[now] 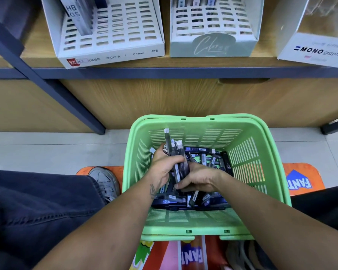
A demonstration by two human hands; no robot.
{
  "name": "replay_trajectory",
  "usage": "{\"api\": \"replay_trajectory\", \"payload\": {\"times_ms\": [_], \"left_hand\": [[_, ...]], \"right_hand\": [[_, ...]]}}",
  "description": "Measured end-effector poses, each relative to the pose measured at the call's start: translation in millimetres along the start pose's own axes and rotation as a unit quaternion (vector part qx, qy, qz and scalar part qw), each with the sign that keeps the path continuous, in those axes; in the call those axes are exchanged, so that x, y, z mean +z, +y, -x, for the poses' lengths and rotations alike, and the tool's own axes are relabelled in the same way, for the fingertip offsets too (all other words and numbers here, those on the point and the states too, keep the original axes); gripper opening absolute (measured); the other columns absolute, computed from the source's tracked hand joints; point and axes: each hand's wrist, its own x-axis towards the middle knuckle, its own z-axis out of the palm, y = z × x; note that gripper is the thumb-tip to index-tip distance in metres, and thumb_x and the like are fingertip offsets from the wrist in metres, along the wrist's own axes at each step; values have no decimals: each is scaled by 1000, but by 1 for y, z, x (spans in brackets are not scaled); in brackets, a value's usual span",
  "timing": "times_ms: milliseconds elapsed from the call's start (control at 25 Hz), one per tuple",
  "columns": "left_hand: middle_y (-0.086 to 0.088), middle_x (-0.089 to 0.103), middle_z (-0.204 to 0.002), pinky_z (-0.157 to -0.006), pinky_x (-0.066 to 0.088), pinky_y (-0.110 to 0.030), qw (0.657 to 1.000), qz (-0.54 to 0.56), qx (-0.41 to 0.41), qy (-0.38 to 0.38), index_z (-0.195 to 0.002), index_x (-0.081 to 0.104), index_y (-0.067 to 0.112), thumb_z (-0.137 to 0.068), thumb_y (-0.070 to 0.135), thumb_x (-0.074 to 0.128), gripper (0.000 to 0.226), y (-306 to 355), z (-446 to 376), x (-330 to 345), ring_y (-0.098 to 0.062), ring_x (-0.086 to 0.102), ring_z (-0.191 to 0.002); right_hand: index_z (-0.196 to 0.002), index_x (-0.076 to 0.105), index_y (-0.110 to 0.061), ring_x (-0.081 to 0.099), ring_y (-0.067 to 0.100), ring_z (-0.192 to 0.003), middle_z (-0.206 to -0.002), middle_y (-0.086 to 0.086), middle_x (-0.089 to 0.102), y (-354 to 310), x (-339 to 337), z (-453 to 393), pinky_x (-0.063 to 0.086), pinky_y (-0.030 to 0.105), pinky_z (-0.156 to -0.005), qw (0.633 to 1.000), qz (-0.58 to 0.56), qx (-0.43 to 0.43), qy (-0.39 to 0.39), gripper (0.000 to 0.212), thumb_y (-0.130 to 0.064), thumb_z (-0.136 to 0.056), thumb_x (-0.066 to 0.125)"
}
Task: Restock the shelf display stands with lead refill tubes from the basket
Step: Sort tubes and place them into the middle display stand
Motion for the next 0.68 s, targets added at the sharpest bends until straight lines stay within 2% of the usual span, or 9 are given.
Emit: {"api": "replay_trajectory", "payload": {"times_ms": [120, 160, 240, 320, 440, 480, 560, 600, 680], "left_hand": [[-12, 76, -95, -84, 60, -50, 999, 30, -16, -3, -112, 65, 8, -70, -16, 75, 50, 1, 3, 1, -29, 75, -90], [-12, 76, -94, -82, 60, -50, 999, 36, -16, -7, -111, 65, 7, -70, -17, 74, 48, 1, 3, 2, -29, 75, -88], [-12, 75, -93, -81, 61, -47, 999, 39, -15, -15, -113, 64, 6, -71, -16, 74, 49, 2, 1, 4, -28, 75, -86], [-14, 75, -98, -83, 60, -47, 999, 35, -11, -23, -117, 61, 5, -70, -14, 77, 53, 4, -1, 4, -27, 75, -88], [-11, 76, -97, -86, 59, -45, 1000, 1, 13, -29, -117, 61, 6, -69, -10, 80, 55, 7, -1, 3, -24, 75, -89], [-10, 76, -96, -86, 59, -42, 999, -9, 22, -30, -118, 60, 7, -68, -10, 81, 57, 7, -1, 3, -23, 75, -89], [-9, 76, -97, -86, 59, -41, 999, -21, 35, -30, -120, 58, 10, -67, -10, 82, 61, 6, -3, 2, -22, 75, -89], [-9, 76, -98, -87, 59, -41, 999, -25, 38, -27, -120, 58, 11, -67, -9, 83, 62, 4, -3, 2, -21, 75, -90], [-9, 76, -98, -91, 57, -45, 999, -24, 32, -17, -118, 60, 10, -65, -8, 85, 61, 1, -2, 1, -23, 74, -92]], "right_hand": [[-146, 38, -14, 67, 31, -115, -133, 16, 64, 0, -3, -5, 57, 44, -96, 999, 2, 31, -13, 118, 5, -45, 97], [-145, 40, -13, 68, 31, -114, -130, 16, 66, -1, -4, -3, 57, 44, -96, 999, -5, 32, -13, 113, 8, -48, 95], [-132, 52, -10, 71, 31, -108, -117, 16, 72, -1, -6, 0, 58, 43, -94, 1000, 6, 12, 17, 80, 17, -63, 84], [-119, 61, -11, 73, 30, -103, -107, 13, 76, -1, -10, 2, 58, 46, -94, 997, 48, -7, 63, 60, 15, -69, 81], [-122, 61, -9, 74, 30, -98, -105, 14, 75, -3, -11, 0, 59, 47, -92, 993, 77, -19, 88, 60, 11, -69, 82], [-127, 58, -9, 73, 30, -101, -110, 14, 74, -1, -11, -2, 59, 47, -93, 992, 80, -22, 92, 66, 9, -68, 84], [-138, 51, -14, 64, 29, -118, -125, 9, 67, -3, -10, 0, 52, 46, -104, 987, 117, -35, 101, 84, -1, -64, 88], [-141, 48, -17, 59, 26, -123, -128, 6, 64, -4, -9, 2, 47, 43, -108, 985, 132, -50, 101, 85, -2, -66, 87], [-133, 50, -22, 59, 19, -114, -117, -1, 65, -8, -6, 4, 48, 35, -102, 984, 131, -82, 94, 69, 9, -77, 76]]}}
